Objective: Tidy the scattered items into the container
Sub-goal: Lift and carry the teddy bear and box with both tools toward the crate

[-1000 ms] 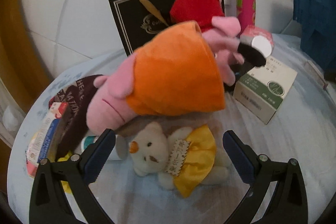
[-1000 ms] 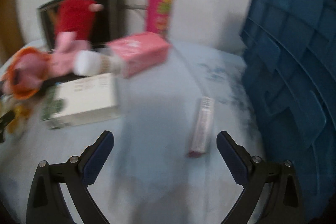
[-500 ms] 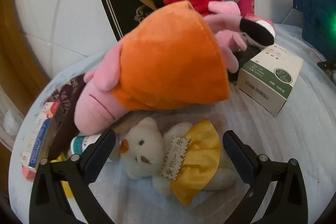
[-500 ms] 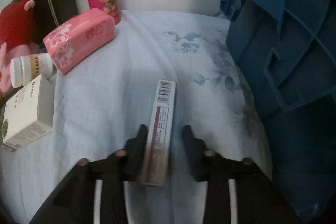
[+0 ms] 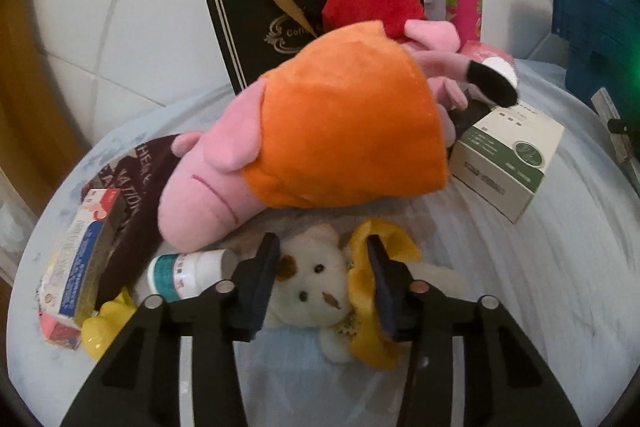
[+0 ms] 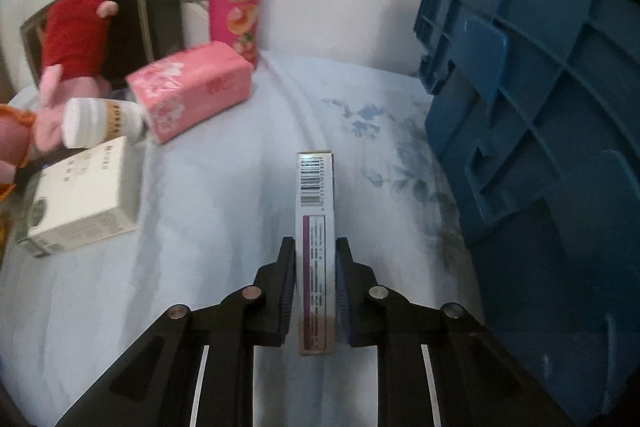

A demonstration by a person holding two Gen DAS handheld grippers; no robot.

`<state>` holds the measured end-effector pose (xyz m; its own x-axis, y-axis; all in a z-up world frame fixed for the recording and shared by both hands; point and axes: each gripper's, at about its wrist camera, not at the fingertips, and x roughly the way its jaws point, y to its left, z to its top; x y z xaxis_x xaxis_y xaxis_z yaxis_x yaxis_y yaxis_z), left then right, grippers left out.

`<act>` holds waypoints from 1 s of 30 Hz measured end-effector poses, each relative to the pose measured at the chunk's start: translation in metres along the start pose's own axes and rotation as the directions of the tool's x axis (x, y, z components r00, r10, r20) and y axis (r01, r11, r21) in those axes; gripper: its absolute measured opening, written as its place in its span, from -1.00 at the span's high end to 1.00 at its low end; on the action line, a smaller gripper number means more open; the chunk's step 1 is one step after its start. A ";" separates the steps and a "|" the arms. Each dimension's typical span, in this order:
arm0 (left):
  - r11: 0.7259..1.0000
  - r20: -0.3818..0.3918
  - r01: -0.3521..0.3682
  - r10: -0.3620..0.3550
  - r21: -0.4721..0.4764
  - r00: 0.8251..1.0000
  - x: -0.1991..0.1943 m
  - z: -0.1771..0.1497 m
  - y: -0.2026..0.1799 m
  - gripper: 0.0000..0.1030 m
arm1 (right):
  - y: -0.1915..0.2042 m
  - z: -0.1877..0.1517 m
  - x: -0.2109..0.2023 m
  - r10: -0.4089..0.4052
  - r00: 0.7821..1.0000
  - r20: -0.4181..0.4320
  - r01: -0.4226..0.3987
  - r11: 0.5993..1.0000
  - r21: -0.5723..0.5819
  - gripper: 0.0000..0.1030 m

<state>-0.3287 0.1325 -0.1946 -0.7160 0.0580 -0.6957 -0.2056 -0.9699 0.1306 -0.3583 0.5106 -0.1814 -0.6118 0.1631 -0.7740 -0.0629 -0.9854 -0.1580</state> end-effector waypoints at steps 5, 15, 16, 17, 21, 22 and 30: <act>1.000 0.008 0.014 -0.014 0.001 1.000 -0.018 -0.010 0.002 0.27 | 0.012 -0.006 -0.017 0.016 1.000 0.027 -0.015 0.999 -0.040 0.65; 0.999 0.096 0.045 -0.047 0.026 0.994 -0.083 -0.018 -0.004 0.29 | 0.021 -0.017 -0.070 0.089 0.990 0.108 -0.084 0.995 -0.049 0.65; 0.998 0.105 0.046 -0.049 0.032 0.993 -0.090 -0.017 -0.005 0.29 | 0.023 -0.020 -0.078 0.096 0.989 0.116 -0.090 0.994 -0.055 0.65; 0.998 0.115 0.052 -0.056 0.037 0.992 -0.097 -0.017 -0.007 0.29 | 0.025 -0.022 -0.085 0.102 0.987 0.122 -0.095 0.994 -0.059 0.65; 0.995 0.160 0.082 -0.091 0.060 0.983 -0.128 -0.012 -0.017 0.29 | 0.035 -0.031 -0.116 0.129 0.980 0.148 -0.119 0.990 -0.074 0.65; 0.994 0.174 0.090 -0.100 0.067 0.980 -0.136 -0.011 -0.019 0.29 | 0.038 -0.034 -0.125 0.135 0.979 0.155 -0.125 0.989 -0.075 0.65; 0.968 0.278 0.184 -0.227 0.171 0.933 -0.211 0.024 -0.054 0.29 | 0.037 -0.061 -0.227 0.164 0.959 0.232 -0.160 0.986 -0.037 0.64</act>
<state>-0.1825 0.1783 -0.0382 -0.8071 0.3399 -0.4828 -0.4448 -0.8878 0.1186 -0.1738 0.4402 -0.0489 -0.7796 -0.0167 -0.6261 0.0652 -0.9964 -0.0547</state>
